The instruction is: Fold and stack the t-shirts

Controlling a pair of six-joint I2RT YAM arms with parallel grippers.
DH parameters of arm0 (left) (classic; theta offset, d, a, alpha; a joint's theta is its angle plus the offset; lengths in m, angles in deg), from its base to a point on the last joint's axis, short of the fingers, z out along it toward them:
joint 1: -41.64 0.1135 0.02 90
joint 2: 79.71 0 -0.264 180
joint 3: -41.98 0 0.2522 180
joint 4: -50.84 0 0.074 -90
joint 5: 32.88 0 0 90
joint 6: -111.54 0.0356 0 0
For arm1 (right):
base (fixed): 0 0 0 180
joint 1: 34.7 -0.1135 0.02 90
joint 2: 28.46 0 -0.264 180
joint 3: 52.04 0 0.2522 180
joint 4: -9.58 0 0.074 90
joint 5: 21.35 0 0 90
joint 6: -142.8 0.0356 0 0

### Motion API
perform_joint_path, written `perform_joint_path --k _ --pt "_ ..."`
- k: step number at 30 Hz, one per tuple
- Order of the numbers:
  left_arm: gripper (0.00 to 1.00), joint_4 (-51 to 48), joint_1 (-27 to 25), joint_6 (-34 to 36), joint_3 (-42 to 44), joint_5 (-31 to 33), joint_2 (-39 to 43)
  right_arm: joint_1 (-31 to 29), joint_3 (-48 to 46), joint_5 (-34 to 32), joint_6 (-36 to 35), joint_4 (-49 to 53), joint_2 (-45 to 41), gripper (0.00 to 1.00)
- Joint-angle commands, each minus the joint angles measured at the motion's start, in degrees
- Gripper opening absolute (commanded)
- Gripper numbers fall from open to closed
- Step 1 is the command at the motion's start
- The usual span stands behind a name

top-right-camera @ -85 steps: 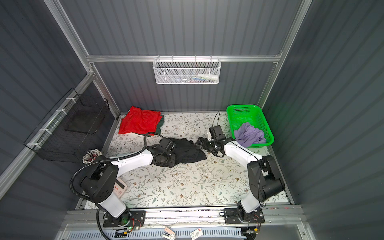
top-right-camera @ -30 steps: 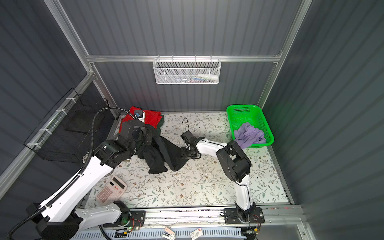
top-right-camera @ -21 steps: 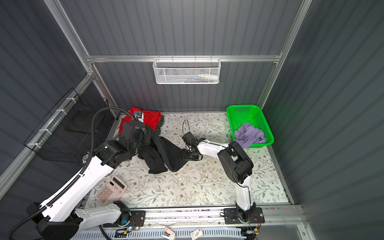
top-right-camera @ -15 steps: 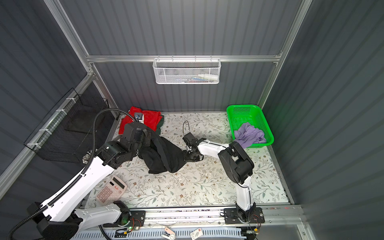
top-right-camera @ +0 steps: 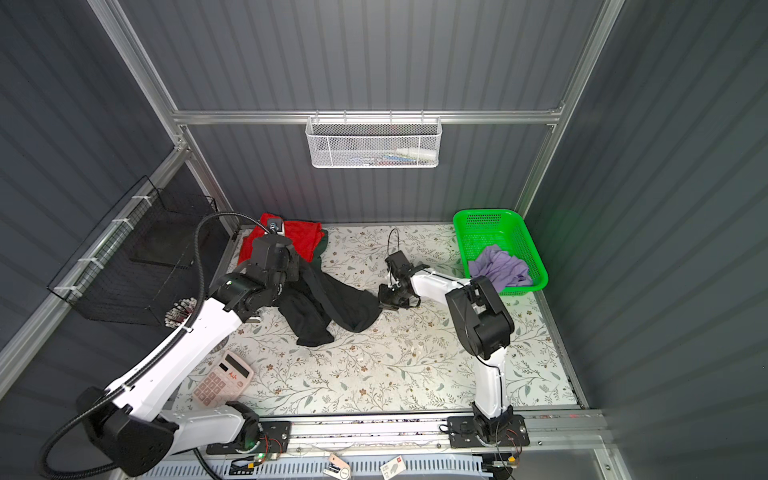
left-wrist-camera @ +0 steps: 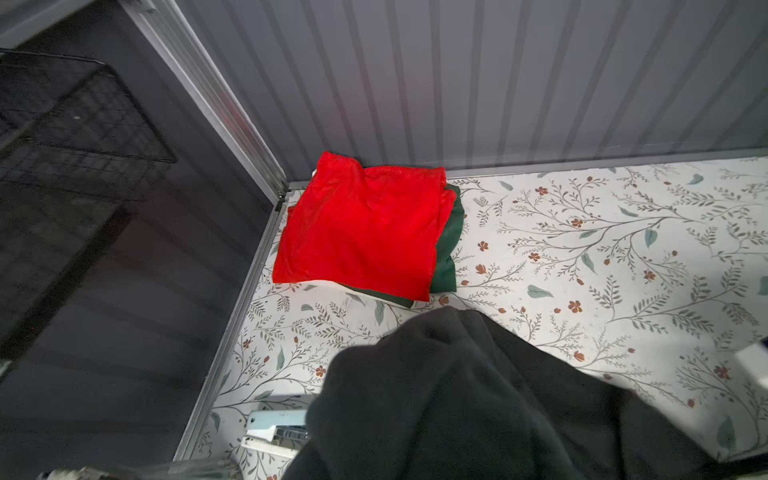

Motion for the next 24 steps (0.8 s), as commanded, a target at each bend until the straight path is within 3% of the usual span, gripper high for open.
perform_joint_path --k 1,4,7,10,15,19,24 --pt "0.0 10.4 1.7 5.5 -3.1 -3.2 -5.3 3.5 7.8 -7.6 -1.7 2.7 -4.3 0.0" --pt "0.0 13.5 6.5 9.3 -12.1 -12.7 -12.8 7.4 15.4 -10.7 -2.1 5.0 -5.1 0.0" --pt "0.0 13.0 7.2 17.6 -22.4 -14.7 -19.3 10.7 23.2 -13.6 -3.4 10.2 -6.4 0.0" --pt "0.0 10.2 7.2 22.5 -28.1 -20.0 -19.3 12.7 24.2 -18.8 -5.6 12.4 -11.4 0.0" --pt "0.0 20.2 7.1 26.5 -12.6 -32.1 -5.2 14.4 12.9 -24.9 -7.5 10.0 -25.2 0.0" --pt "0.0 24.0 6.8 19.1 3.6 -38.9 5.2 14.3 0.9 -22.0 -5.6 10.1 -33.5 0.0" --pt "0.0 17.5 6.1 8.8 17.3 -39.7 17.8 13.4 -12.6 -22.6 -1.1 14.7 -43.3 0.0"
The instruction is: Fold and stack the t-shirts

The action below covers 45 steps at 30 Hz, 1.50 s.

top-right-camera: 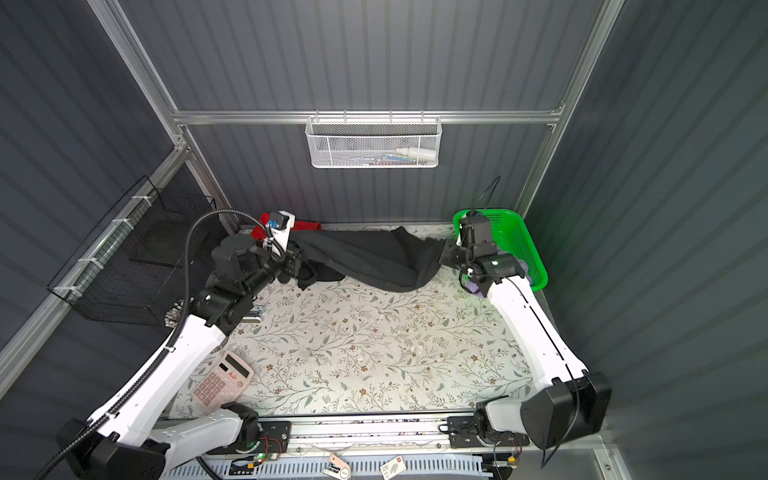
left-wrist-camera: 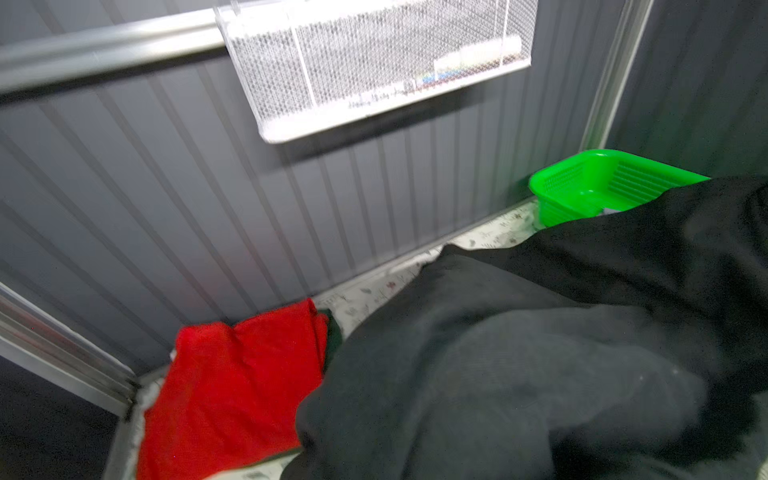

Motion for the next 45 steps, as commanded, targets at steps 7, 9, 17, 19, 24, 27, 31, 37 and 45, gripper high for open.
perform_joint_path --k 7,9,17,19,24,27,31,37,45 --pt "0.0 -7.4 -0.6 -14.8 14.8 3.3 18.9 -2.3 -16.6 -1.7 8.9 3.8 -12.5 0.0" --pt "0.0 -4.5 -0.6 -14.2 15.8 4.8 17.4 -2.2 -15.4 -1.4 8.0 1.6 -9.2 0.0" --pt "0.0 4.2 4.2 -7.2 -1.7 10.5 -15.8 1.3 11.7 -1.4 1.5 -2.0 17.1 0.0" --pt "0.0 3.6 5.5 -4.7 -11.1 7.5 -24.5 3.0 20.8 -1.5 1.1 -2.0 23.5 0.0" --pt "0.0 -3.3 6.1 3.1 -35.9 9.1 -36.3 4.2 44.5 -1.6 -1.4 5.6 32.6 0.0" --pt "0.0 -1.4 6.0 6.6 -36.3 9.2 -33.2 4.0 42.9 -4.5 -2.5 3.8 27.9 0.0" --pt "0.0 7.2 5.0 3.8 -21.6 -1.5 -24.2 3.8 22.8 -7.0 -0.9 -4.5 14.8 0.0" --pt "0.0 11.3 0.8 -3.3 4.4 -1.2 -12.8 3.1 -9.0 -12.4 1.9 -15.0 -2.5 0.0" --pt "0.0 -0.1 -11.4 -12.4 20.3 5.6 5.3 2.5 -25.1 -14.5 11.6 -4.4 -17.6 0.0"
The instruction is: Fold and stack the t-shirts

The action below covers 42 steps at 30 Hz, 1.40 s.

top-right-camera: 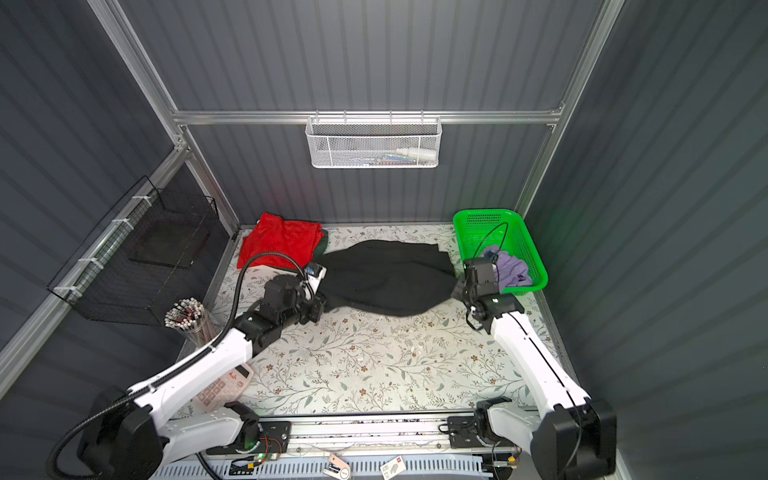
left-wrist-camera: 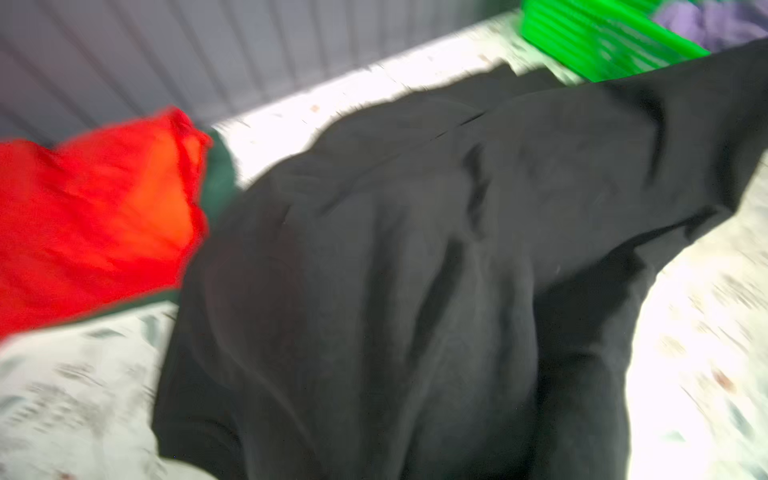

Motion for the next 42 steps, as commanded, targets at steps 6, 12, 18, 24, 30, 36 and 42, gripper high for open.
perform_joint_path --k 6,12,18,24,30,36,42 --pt "0.0 -6.4 -2.0 -10.7 8.2 4.9 13.1 -0.3 -5.8 -7.9 9.2 10.9 -14.4 0.0" --pt "0.4 -7.0 -2.1 -14.0 7.7 0.7 12.2 -0.3 -8.5 -7.5 13.4 14.7 -15.0 0.0" --pt "0.49 -5.4 -2.3 -18.4 11.6 3.7 29.9 -0.3 -10.6 -9.2 15.9 15.9 -16.2 0.0" --pt "0.41 -14.0 -2.3 -23.8 11.5 15.7 35.5 -0.2 -12.0 -11.3 17.2 18.3 -18.4 0.0" --pt "0.42 -13.4 -2.4 -28.1 9.6 3.2 21.5 -0.2 -10.0 -10.0 13.3 17.7 -18.1 0.66" --pt "0.41 -6.0 -2.7 -36.2 12.0 -6.3 13.0 -0.3 -5.2 -9.5 7.6 17.4 -17.4 0.99" --pt "0.43 -0.3 -2.8 -37.1 12.1 -7.5 7.2 -0.3 -5.2 -2.6 5.6 12.9 -19.0 0.99"
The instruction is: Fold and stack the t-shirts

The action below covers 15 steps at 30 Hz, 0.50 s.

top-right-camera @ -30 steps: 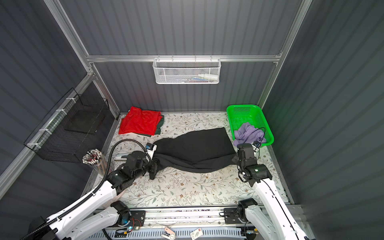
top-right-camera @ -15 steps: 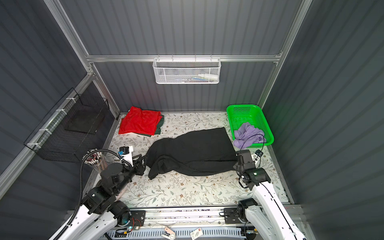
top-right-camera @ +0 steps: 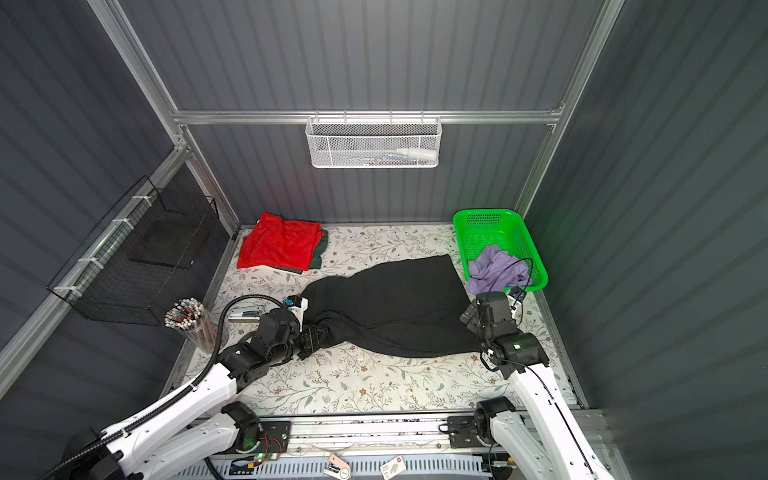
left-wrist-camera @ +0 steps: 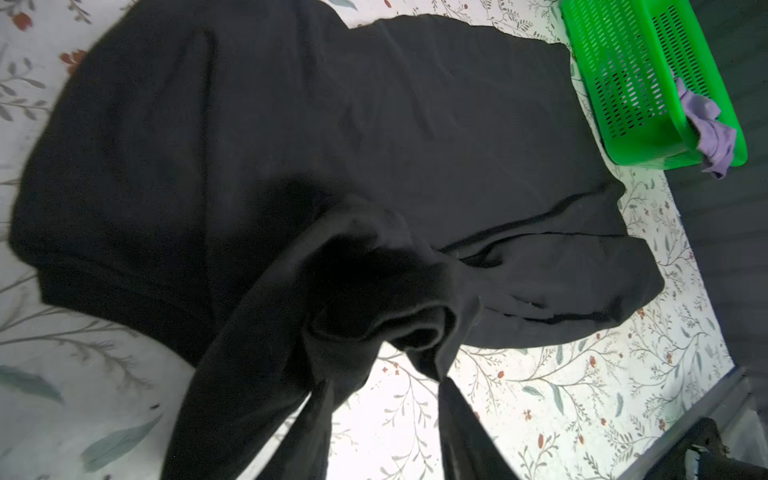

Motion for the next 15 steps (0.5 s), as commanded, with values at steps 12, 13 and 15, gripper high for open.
perform_joint_path --k 12,13,15 --pt "0.28 5.3 -0.4 0.3 -2.8 3.3 -13.0 0.0 -0.1 5.1 -3.2 -3.1 1.8 0.99" --pt "0.18 5.5 -0.4 0.8 -2.8 3.8 -13.0 0.0 -0.2 5.4 -3.4 -3.5 1.9 0.99" --pt "0.0 4.5 -0.4 2.1 -3.8 3.8 -13.0 0.0 -0.3 6.0 -3.7 -4.0 2.1 0.99"
